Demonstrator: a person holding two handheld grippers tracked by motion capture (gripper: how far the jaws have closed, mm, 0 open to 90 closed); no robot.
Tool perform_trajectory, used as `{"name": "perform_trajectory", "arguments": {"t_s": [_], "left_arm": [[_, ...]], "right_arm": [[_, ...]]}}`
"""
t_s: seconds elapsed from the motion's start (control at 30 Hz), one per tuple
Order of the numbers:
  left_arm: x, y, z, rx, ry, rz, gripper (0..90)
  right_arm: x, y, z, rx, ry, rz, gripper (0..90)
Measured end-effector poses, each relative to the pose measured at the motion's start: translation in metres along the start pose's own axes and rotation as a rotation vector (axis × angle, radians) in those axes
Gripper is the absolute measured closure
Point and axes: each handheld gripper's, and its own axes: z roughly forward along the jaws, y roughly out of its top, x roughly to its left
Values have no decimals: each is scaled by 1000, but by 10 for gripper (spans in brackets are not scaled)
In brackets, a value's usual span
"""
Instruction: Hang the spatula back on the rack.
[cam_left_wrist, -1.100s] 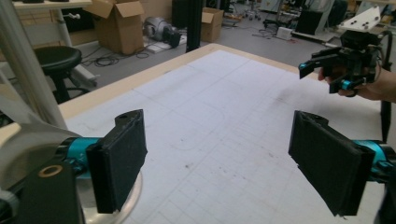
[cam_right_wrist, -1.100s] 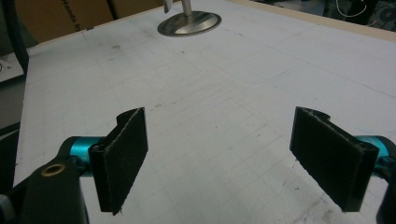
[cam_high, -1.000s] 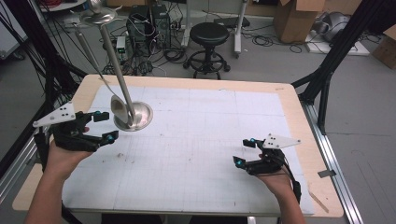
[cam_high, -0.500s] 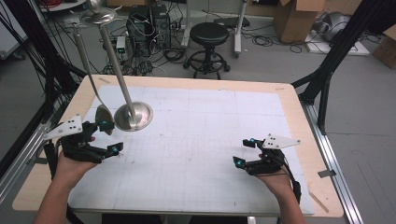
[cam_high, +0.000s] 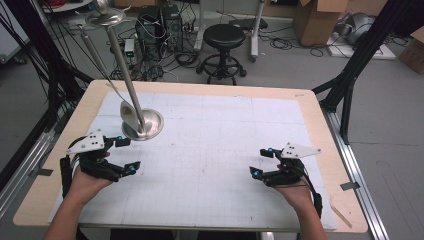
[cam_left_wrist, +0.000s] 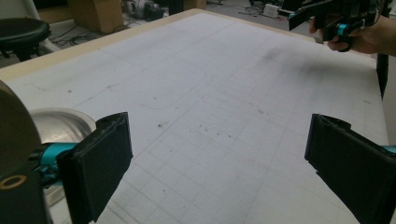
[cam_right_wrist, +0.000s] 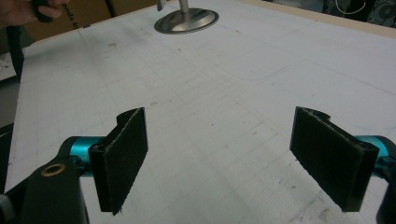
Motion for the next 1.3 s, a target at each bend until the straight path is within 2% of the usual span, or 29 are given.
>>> {"name": "perform_trajectory", "arguments": {"t_s": [0.2,0.33,0.63,1.03,1.3], "left_arm": [[2,-8,9,45,-8,1,60],[4,-12,13,27,-29,-32,17],[4,-13,14,35,-17,-14,17],[3,-12,12,25,-2,-12,16],[3,-13,12,37,1,-11,16]], "right_arm": [[-2,-3,-1,17,-17,0,181],[-3,-7,-3,28,-30,4,181],[-3,-9,-5,24,-35,5,181],[-3,-9,-4,27,-32,3,181],[-3,-9,-4,30,-27,4,181]]}}
